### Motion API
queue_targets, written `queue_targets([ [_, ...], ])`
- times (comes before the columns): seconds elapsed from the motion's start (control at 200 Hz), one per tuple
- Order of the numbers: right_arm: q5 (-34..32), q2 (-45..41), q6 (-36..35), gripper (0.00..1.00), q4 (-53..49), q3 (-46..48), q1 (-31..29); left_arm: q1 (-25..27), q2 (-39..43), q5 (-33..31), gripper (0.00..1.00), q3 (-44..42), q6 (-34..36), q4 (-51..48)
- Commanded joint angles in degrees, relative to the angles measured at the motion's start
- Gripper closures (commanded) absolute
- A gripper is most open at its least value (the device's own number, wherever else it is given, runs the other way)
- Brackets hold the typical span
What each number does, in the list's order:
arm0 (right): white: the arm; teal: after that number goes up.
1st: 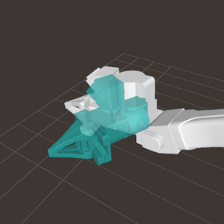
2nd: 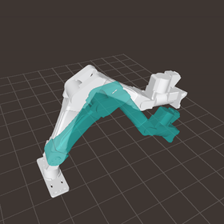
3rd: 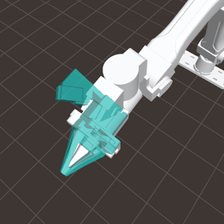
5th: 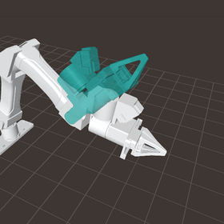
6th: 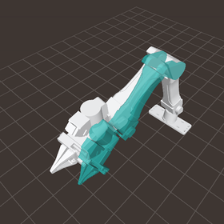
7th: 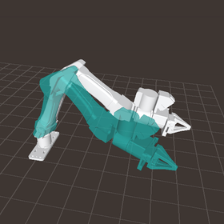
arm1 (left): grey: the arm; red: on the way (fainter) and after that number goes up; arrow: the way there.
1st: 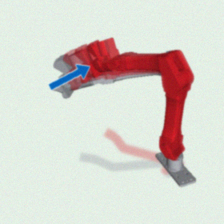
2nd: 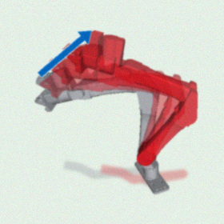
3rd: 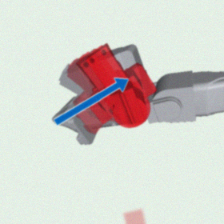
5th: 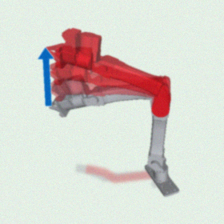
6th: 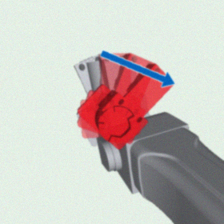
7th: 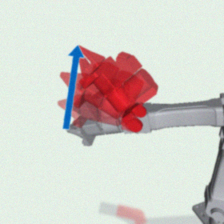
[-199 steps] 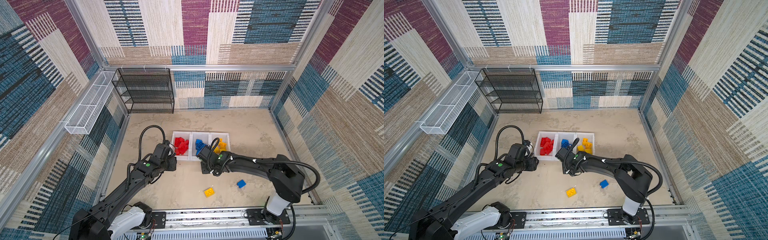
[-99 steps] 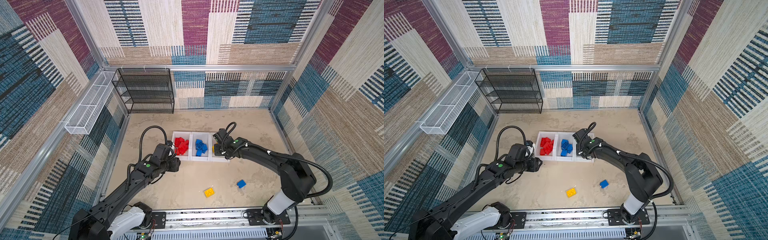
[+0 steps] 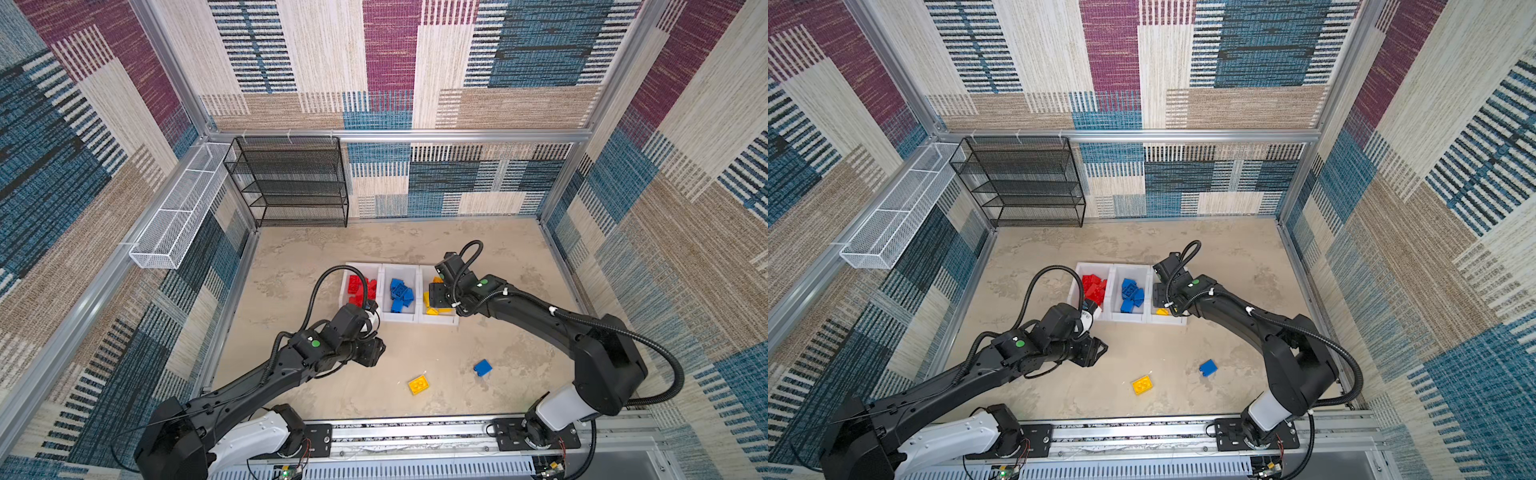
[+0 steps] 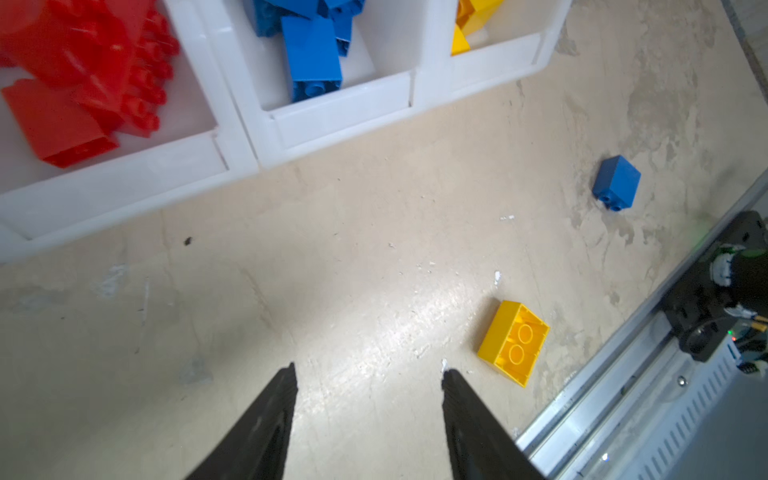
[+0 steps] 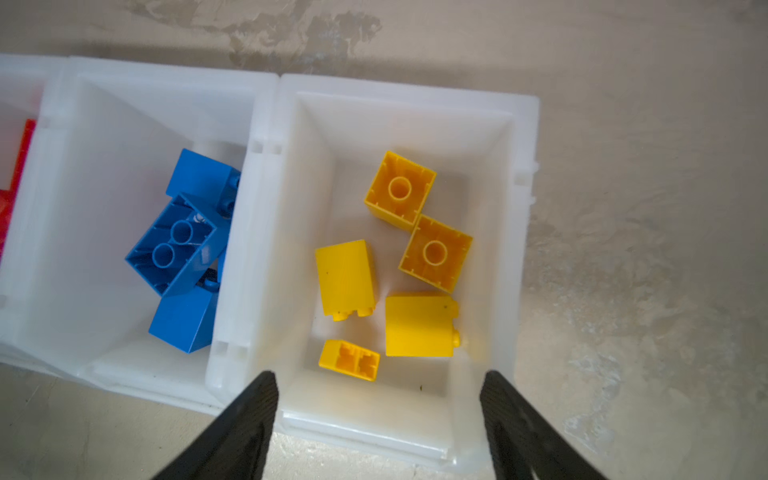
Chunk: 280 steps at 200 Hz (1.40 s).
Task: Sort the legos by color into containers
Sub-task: 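Carry the small yellow brick with the right gripper into the farthest compartment and release, then grasp the large yellow brick on the table with the left gripper while the right withdraws, then carry the yellow brick with the left gripper into the farthest compartment and release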
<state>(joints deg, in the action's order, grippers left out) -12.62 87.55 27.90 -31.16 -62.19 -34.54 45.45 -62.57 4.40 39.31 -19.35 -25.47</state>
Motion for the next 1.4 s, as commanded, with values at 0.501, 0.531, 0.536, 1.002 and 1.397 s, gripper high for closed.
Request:
queue_targets([
  [0.501,1.44,-18.30,4.70,0.20,-2.06,14.09,9.77,19.32,-20.77,1.11,0.40,8.95,9.48,6.20],
  [0.531,1.40,-18.61,4.80,0.20,-2.15,14.27,9.97,19.90,-21.66,1.20,0.40,9.34,10.21,6.22],
  [0.536,1.38,-18.67,4.80,0.20,-2.15,14.28,10.00,19.96,-21.78,1.21,0.40,9.41,10.34,6.22],
  [1.002,2.33,-20.18,5.32,0.20,-2.15,16.37,10.64,23.79,-33.78,-2.06,0.46,15.69,13.64,2.53],
  [1.397,1.57,-22.18,5.67,0.21,-2.93,17.08,10.80,22.95,-34.11,-3.78,0.73,19.28,13.65,1.92],
])
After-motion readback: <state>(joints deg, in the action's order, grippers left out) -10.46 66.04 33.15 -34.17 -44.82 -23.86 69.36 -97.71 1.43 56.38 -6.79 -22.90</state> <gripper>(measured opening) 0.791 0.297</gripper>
